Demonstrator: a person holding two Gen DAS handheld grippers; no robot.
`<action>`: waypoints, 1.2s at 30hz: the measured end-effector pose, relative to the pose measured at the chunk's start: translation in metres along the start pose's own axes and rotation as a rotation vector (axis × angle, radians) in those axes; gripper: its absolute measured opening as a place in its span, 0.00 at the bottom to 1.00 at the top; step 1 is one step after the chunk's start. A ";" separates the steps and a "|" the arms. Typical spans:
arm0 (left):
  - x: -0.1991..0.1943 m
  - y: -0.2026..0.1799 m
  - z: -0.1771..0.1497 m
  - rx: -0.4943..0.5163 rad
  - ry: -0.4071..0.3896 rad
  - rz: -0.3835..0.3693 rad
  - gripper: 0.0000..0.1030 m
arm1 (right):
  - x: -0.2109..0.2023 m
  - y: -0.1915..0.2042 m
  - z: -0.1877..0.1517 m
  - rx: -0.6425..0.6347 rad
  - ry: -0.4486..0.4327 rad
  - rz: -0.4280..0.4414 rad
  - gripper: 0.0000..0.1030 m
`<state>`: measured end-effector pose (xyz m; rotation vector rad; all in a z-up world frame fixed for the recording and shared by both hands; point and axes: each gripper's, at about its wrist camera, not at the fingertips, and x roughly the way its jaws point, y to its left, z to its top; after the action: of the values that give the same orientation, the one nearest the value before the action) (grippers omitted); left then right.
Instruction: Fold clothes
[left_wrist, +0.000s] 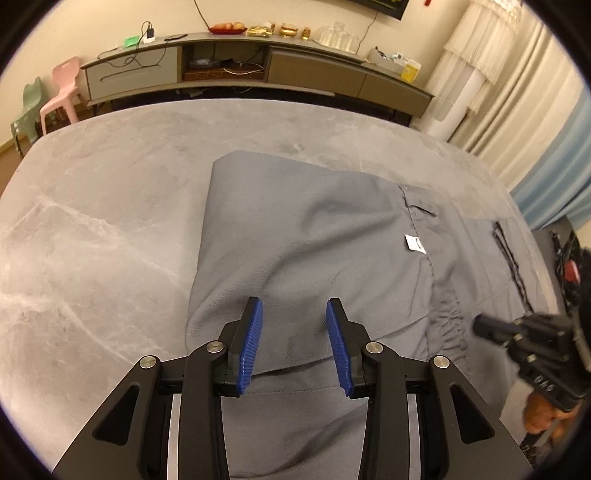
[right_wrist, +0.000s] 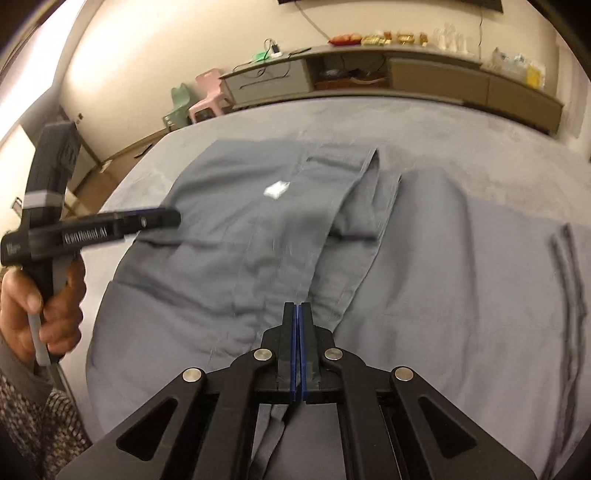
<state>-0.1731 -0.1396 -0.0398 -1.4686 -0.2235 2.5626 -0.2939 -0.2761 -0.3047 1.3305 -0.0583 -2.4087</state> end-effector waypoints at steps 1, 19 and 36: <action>-0.001 0.000 0.001 0.000 -0.001 -0.016 0.37 | -0.012 0.001 -0.002 -0.001 -0.009 -0.027 0.01; -0.006 -0.018 -0.013 0.101 0.035 0.058 0.43 | 0.026 -0.025 0.062 0.030 0.086 -0.019 0.10; 0.004 -0.171 -0.041 0.343 0.049 -0.119 0.43 | -0.014 -0.104 0.021 0.126 -0.093 -0.023 0.34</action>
<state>-0.1257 0.0289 -0.0263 -1.3425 0.1273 2.3250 -0.3375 -0.1778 -0.3047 1.2783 -0.2236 -2.5221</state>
